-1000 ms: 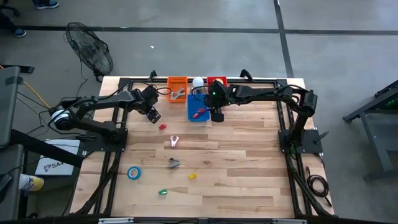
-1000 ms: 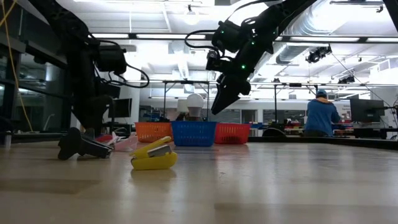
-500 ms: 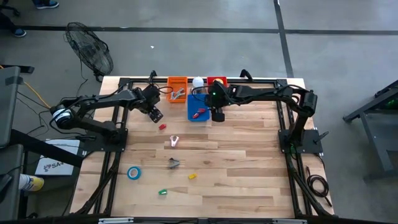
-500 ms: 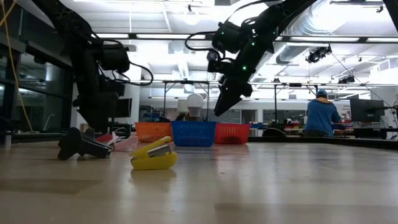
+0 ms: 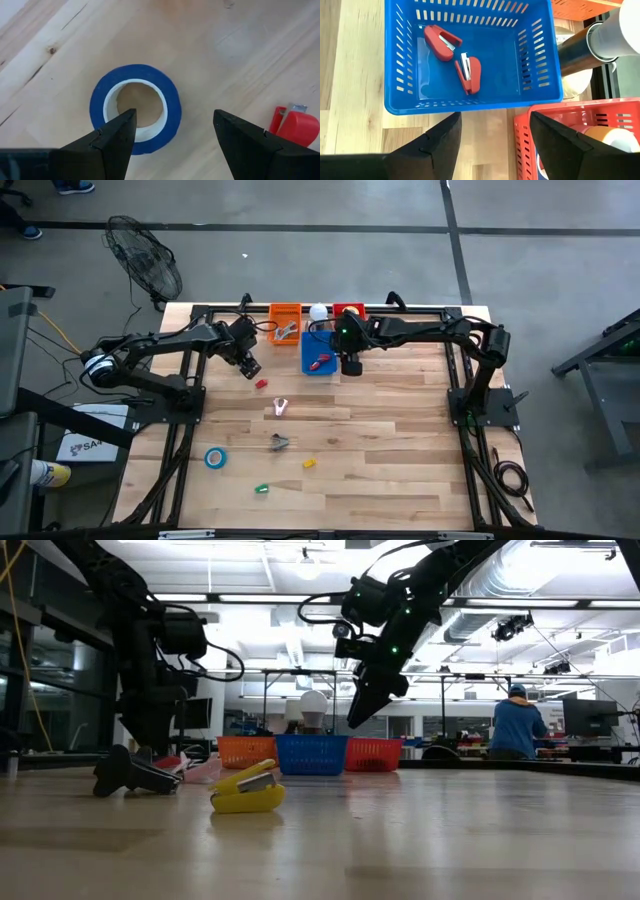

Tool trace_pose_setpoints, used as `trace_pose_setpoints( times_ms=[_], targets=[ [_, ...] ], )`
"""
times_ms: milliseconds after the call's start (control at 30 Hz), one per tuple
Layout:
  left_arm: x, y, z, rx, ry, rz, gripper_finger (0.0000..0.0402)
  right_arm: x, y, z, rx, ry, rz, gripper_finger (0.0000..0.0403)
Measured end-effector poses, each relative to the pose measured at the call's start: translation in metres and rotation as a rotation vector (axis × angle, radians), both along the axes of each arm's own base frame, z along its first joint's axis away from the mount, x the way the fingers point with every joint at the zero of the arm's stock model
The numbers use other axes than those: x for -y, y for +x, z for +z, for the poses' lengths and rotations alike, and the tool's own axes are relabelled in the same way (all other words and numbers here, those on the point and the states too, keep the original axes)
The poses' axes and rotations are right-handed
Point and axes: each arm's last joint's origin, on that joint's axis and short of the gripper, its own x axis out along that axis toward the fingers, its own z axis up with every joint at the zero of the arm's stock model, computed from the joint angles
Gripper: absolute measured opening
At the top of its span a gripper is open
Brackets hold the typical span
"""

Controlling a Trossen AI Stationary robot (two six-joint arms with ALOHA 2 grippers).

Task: Pick and place Stapler, Stapler remover, tape
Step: Put the purple tape into the red basket

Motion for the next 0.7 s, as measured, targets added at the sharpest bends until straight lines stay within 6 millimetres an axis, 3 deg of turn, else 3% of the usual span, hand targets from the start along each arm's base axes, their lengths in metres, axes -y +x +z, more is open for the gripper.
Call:
trace_pose_setpoints(
  times_ms=[400,700],
  targets=[
    [0.0034,-0.0042,-0.0089,-0.009,-0.008,0.007,0.0253,-0.0003,-0.0006,-0.0005,-0.008,0.003,0.000,0.0226],
    [0.0042,-0.0051,-0.0098,-0.014,-0.018,0.006,0.0167,-0.0003,-0.0006,-0.0005,-0.008,0.003,0.000,0.0226]
  ],
)
